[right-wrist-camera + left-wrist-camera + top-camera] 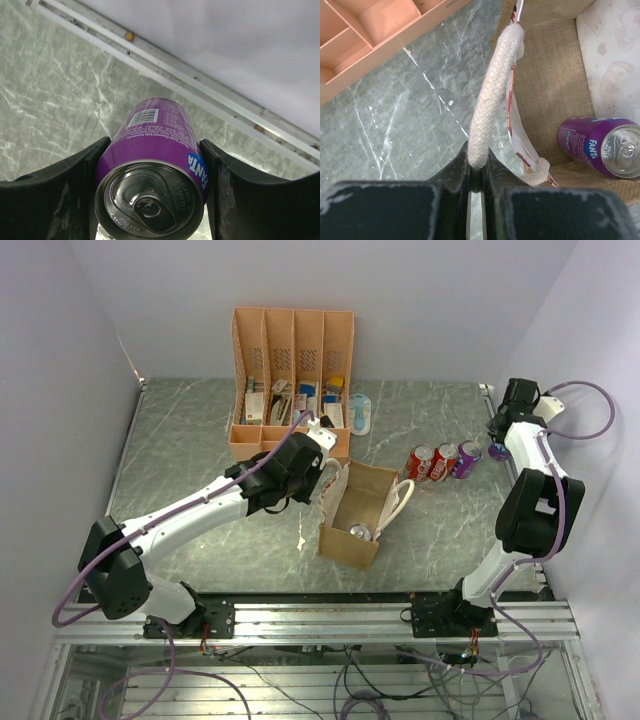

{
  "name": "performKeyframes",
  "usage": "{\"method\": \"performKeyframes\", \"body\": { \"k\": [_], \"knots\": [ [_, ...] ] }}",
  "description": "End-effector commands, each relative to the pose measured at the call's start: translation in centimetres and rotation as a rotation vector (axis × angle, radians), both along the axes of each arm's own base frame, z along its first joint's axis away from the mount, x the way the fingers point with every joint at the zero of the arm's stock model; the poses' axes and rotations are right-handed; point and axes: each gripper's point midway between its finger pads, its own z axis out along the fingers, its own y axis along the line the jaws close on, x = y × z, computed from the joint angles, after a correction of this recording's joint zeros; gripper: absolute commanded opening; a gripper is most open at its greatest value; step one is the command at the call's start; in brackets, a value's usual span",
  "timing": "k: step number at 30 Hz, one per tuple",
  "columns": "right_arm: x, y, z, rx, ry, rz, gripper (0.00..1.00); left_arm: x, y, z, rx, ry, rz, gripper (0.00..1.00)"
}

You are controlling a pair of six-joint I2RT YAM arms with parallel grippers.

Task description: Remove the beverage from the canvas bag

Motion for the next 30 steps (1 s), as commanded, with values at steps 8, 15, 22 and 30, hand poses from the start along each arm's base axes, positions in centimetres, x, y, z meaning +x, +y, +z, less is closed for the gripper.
{"method": "performKeyframes", "body": {
  "k": [8, 15, 22, 30],
  "knots": [
    [0.7, 1.3, -3.6, 0.115, -0.016, -0.018, 0.01, -0.7, -0.8, 2.2, -0.062, -0.019, -0.042, 0.07],
    [0.7, 1.9, -5.8, 0.173, 0.023, -0.015, 0.07, -0.6, -0.7, 2.0, -0.052, -0.019, -0.037, 0.07],
    [0.5, 2.2, -7.2, 0.203, 0.057, -0.012, 0.16, -0.7, -0.9, 1.6, -0.048, -0.007, -0.045, 0.07],
    [0.2, 2.2, -8.8, 0.205, 0.086, -0.007, 0.32, -0.7, -0.8, 1.7, -0.049, -0.011, -0.042, 0.07]
  ]
}}
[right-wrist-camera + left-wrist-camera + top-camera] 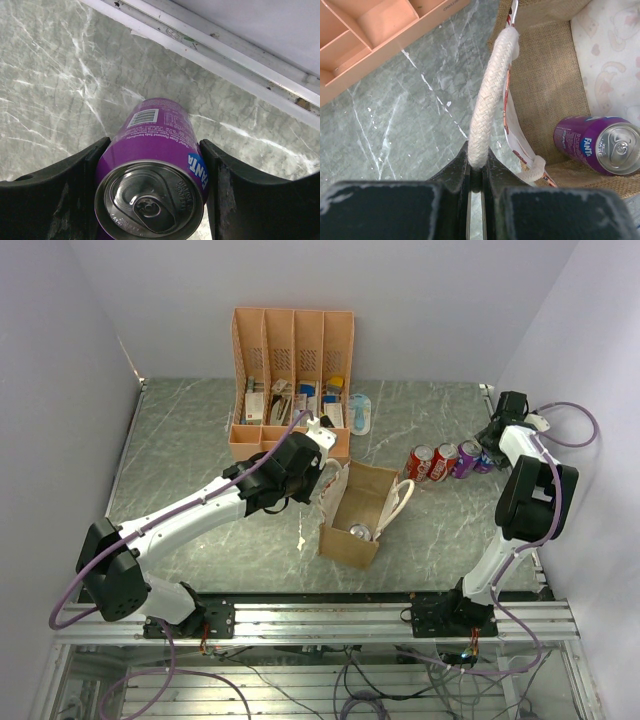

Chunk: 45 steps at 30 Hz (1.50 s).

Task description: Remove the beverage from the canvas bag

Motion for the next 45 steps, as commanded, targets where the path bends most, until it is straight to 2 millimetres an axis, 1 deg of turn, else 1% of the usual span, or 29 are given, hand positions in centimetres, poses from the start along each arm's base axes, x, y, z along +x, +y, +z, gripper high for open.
{"method": "performKeyframes", "body": {
  "k": [1, 4, 5, 8, 9, 11, 12, 15, 17, 20, 23, 26, 30, 33, 34, 36, 38, 40, 41, 42, 43, 44, 45],
  "knots": [
    [-0.1, -0.1, -1.3, 0.004, 0.032, 0.007, 0.34, -0.4, -0.7, 1.1, -0.028, -0.008, -0.029, 0.07],
    [-0.1, 0.0, -1.6, 0.009, 0.04, 0.015, 0.44, -0.4, -0.7, 1.1, -0.03, -0.008, -0.032, 0.07],
    [-0.1, 0.1, -1.6, 0.011, 0.04, 0.017, 0.45, -0.4, -0.7, 1.0, -0.028, -0.007, -0.032, 0.07],
    [-0.2, 0.1, -1.7, 0.012, 0.034, 0.019, 0.58, -0.4, -0.6, 1.0, -0.023, -0.01, -0.026, 0.07],
    [-0.2, 0.2, -1.7, 0.012, 0.032, 0.022, 0.6, -0.4, -0.6, 1.1, -0.026, -0.011, -0.027, 0.07],
    [-0.2, 0.3, -1.7, 0.015, 0.038, 0.027, 0.61, -0.4, -0.7, 1.0, -0.026, -0.009, -0.03, 0.07],
    [-0.2, 0.2, -1.6, 0.014, 0.039, 0.027, 0.64, -0.4, -0.7, 1.0, -0.024, -0.01, -0.031, 0.07],
    [-0.2, 0.2, -1.0, 0.008, 0.027, 0.024, 0.77, -0.4, -0.7, 1.0, -0.017, -0.011, -0.027, 0.07],
    [-0.1, 0.1, -0.4, 0.0, 0.019, 0.028, 0.9, -0.5, -0.8, 1.0, -0.022, -0.012, -0.031, 0.07],
    [-0.1, 0.1, 0.3, -0.003, 0.009, 0.032, 1.0, -0.5, -0.7, 0.8, -0.012, -0.008, -0.028, 0.07],
    [-0.1, 0.2, 1.2, -0.008, -0.009, 0.039, 1.0, -0.5, -0.7, 1.0, -0.018, -0.016, -0.028, 0.07],
    [-0.2, 0.2, 2.4, -0.015, -0.025, 0.036, 1.0, -0.5, -0.7, 0.8, -0.011, -0.011, -0.027, 0.07],
    [-0.9, 0.1, 4.4, -0.037, -0.054, 0.026, 1.0, -0.5, -0.7, 0.9, -0.012, -0.016, -0.026, 0.07],
    [-1.6, -0.3, 6.5, -0.076, -0.092, 0.011, 1.0, -0.5, -0.7, 0.6, -0.002, -0.009, -0.026, 0.07],
    [-1.9, -0.4, 7.6, -0.094, -0.11, 0.01, 1.0, -0.4, -0.6, 0.6, 0.001, -0.01, -0.023, 0.07],
    [-2.5, -0.6, 9.0, -0.124, -0.123, 0.008, 1.0, -0.4, -0.7, 0.6, -0.001, -0.011, -0.026, 0.07],
    [-2.9, -0.3, 10.5, -0.137, -0.14, 0.034, 1.0, -0.4, -0.7, 0.4, -0.001, -0.008, -0.028, 0.07],
    [-3.0, 0.6, 11.9, -0.127, -0.178, 0.088, 1.0, -0.4, -0.6, 0.3, 0.009, -0.006, -0.023, 0.07],
    [-2.8, 1.8, 12.7, -0.101, -0.218, 0.145, 1.0, -0.3, -0.6, 0.3, 0.011, -0.007, -0.023, 0.07],
    [-2.8, 2.4, 13.6, -0.1, -0.259, 0.187, 1.0, -0.3, -0.6, 0.4, 0.01, -0.009, -0.024, 0.07],
    [-2.5, 4.2, 14.2, -0.067, -0.309, 0.278, 1.0, -0.3, -0.6, 0.4, 0.008, -0.01, -0.024, 0.07],
    [-2.7, 5.5, 14.6, -0.054, -0.348, 0.347, 1.0, -0.3, -0.6, 0.4, 0.007, -0.012, -0.024, 0.07],
    [-2.8, 7.0, 15.4, -0.037, -0.397, 0.418, 1.0, -0.3, -0.6, 0.3, 0.009, -0.01, -0.023, 0.07]
  ]
}}
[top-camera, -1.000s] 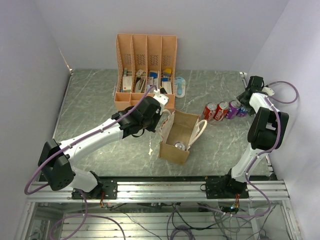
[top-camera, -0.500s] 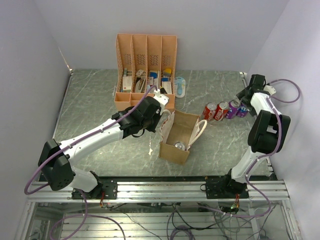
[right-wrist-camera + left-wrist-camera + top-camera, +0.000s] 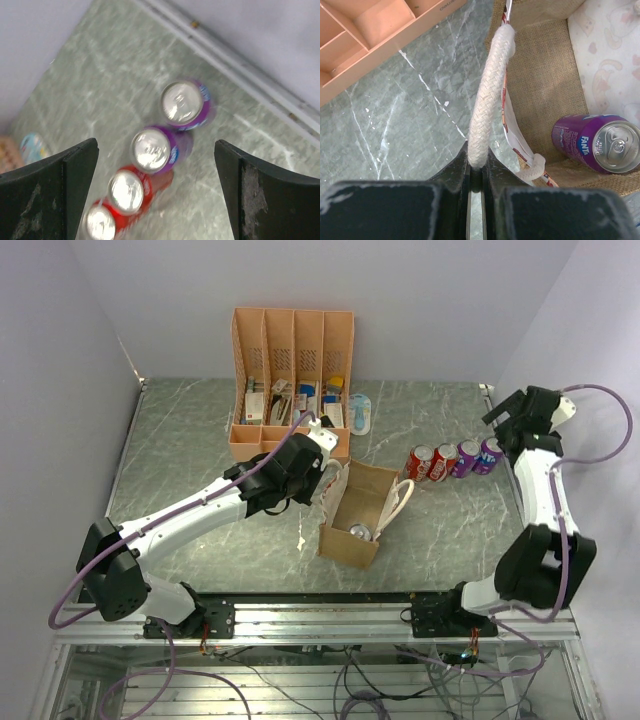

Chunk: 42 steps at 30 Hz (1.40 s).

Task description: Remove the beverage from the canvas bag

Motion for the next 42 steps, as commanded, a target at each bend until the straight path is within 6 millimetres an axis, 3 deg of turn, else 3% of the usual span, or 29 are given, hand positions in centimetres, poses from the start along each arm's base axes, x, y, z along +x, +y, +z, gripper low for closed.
{"method": "performKeyframes", "body": {
  "k": [1, 5, 10, 13, 18, 27, 37, 42],
  "knots": [
    [-0.1, 6.3, 3.0, 0.034, -0.162, 0.35, 1.0, 0.0, -0.3, 0.2, 0.011, -0.008, -0.01, 0.07],
    [-1.0, 12.2, 5.9, 0.04, -0.256, 0.615, 1.0, 0.1, -0.2, 0.2, 0.019, -0.012, -0.005, 0.07],
    [-2.9, 21.8, 8.0, -0.061, -0.241, 0.892, 1.0, 0.2, 0.0, 0.0, 0.03, -0.012, 0.002, 0.07],
    [-5.0, 26.8, 8.1, -0.063, -0.233, 1.04, 0.99, 0.3, 0.0, -0.1, 0.033, -0.011, 0.003, 0.07],
    [-9.0, 32.2, 7.0, -0.07, -0.171, 1.236, 0.95, 0.4, 0.1, -0.1, 0.039, -0.018, 0.011, 0.07],
    [-15.6, 36.9, 1.9, -0.153, 0.06, 1.413, 0.84, 0.4, 0.2, -0.3, 0.046, -0.014, 0.013, 0.07],
    [-19.4, 37.0, -5.5, -0.174, 0.329, 1.418, 0.8, 0.5, 0.3, -0.2, 0.048, -0.019, 0.017, 0.07],
    [-20.4, 37.4, -7.7, -0.161, 0.39, 1.44, 0.81, 0.5, 0.4, -0.4, 0.056, -0.02, 0.021, 0.07]
  ]
}}
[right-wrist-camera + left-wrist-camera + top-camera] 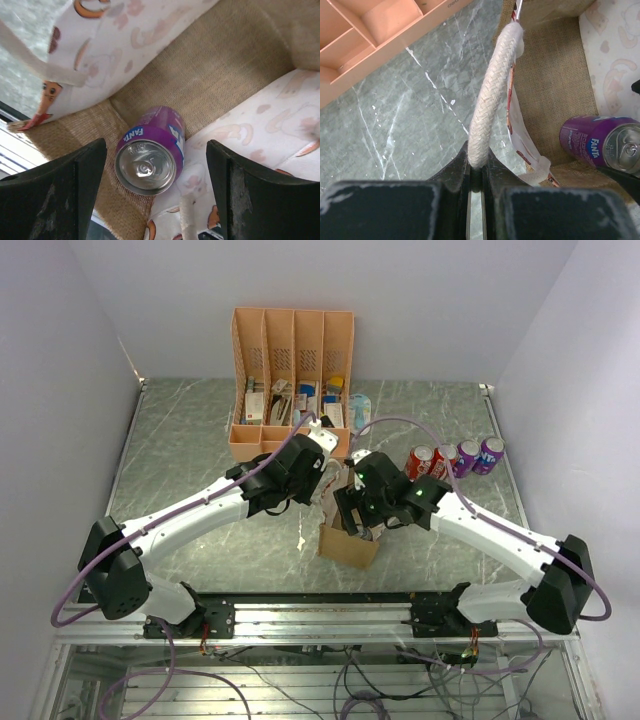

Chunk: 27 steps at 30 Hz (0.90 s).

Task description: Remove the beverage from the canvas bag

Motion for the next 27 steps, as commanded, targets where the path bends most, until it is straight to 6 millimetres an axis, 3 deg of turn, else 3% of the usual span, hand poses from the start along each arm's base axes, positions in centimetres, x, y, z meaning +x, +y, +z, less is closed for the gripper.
{"method": "performKeyframes", "body": {
  "k": [1, 15, 27],
  "knots": [
    [-0.9, 0.0, -1.6, -0.035, 0.042, -0.002, 0.81, 0.1, 0.0, 0.0, 0.027, -0.005, 0.001, 0.07],
    [-3.4, -2.0, -7.5, -0.206, 0.178, 0.003, 0.88, 0.2, 0.0, -0.4, 0.038, 0.0, 0.002, 0.07],
    [-4.7, -3.2, -9.1, -0.296, 0.254, -0.013, 0.7, 0.2, 0.0, -0.4, 0.039, 0.0, 0.002, 0.07]
  ]
}}
